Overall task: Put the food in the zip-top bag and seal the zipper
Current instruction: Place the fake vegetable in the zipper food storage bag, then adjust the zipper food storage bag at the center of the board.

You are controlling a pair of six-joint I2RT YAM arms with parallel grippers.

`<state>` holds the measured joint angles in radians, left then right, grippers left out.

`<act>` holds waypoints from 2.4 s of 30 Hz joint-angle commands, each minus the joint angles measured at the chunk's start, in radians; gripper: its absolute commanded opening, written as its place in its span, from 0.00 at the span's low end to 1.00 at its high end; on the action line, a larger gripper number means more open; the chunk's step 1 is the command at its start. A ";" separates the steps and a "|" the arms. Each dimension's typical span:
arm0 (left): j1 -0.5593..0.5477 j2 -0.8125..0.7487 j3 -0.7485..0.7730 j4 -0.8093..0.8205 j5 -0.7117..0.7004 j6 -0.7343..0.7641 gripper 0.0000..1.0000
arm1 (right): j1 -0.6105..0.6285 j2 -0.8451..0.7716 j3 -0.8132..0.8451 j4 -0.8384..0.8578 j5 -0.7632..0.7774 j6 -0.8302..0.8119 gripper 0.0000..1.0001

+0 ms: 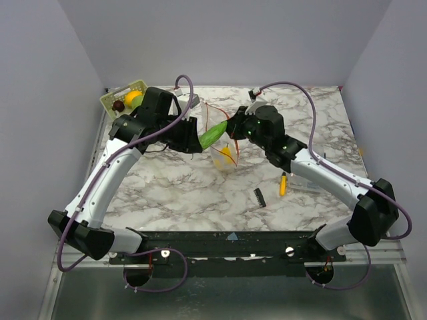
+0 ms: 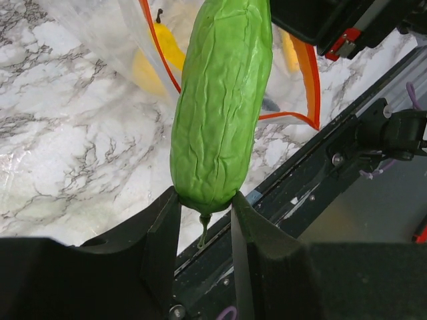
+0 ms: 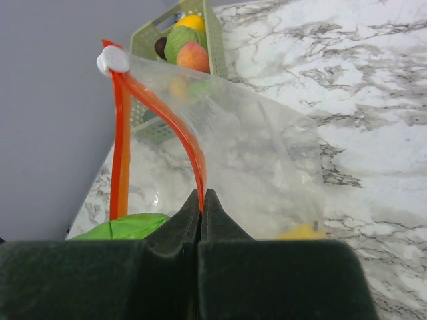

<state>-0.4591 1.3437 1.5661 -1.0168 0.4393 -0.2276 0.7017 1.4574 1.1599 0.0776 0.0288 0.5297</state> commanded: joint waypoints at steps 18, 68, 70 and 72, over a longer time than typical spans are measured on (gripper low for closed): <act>-0.005 -0.011 -0.052 0.029 -0.058 -0.577 0.00 | 0.153 0.032 0.059 -0.039 0.480 -0.031 0.01; 0.050 -0.182 -0.539 0.931 0.089 -0.974 0.94 | 0.167 0.037 0.022 -0.018 0.366 0.014 0.01; 0.064 -0.218 -0.536 0.916 0.083 -0.923 0.94 | 0.165 0.037 0.016 -0.019 0.365 0.015 0.01; 0.078 -0.249 -0.525 0.885 0.068 -0.862 0.94 | 0.163 0.039 0.012 -0.020 0.367 0.013 0.01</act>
<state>-0.4057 1.1831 1.0225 -0.1677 0.4618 -1.2446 0.8749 1.4872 1.1862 0.0338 0.3813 0.5343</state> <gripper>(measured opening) 0.939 0.008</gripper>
